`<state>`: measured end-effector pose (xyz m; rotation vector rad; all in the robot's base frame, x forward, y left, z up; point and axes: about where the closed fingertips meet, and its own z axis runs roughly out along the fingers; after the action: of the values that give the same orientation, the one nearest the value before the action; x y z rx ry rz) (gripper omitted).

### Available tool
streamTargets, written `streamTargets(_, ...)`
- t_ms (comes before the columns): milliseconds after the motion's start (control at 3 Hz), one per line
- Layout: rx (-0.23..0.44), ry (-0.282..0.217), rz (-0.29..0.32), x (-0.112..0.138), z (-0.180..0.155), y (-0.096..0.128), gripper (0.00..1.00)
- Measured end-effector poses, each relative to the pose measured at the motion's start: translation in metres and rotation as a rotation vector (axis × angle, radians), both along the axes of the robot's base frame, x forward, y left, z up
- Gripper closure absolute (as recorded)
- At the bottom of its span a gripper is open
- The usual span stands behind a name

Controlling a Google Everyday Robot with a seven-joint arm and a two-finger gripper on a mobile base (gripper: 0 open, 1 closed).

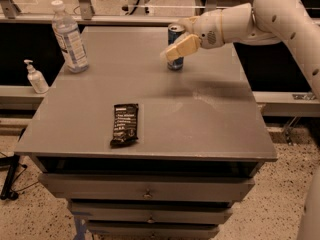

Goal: Knock redbull can over

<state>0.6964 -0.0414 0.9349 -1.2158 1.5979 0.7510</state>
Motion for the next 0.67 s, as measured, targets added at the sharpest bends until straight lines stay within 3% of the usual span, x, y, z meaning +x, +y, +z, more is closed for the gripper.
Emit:
streamTargets(333, 0.068, 0.065, 0.095, -0.026, 0.018, 0.024, 0.0)
streamTargets(667, 0.149, 0.176, 0.187, -0.056, 0.026, 0.036, 0.0)
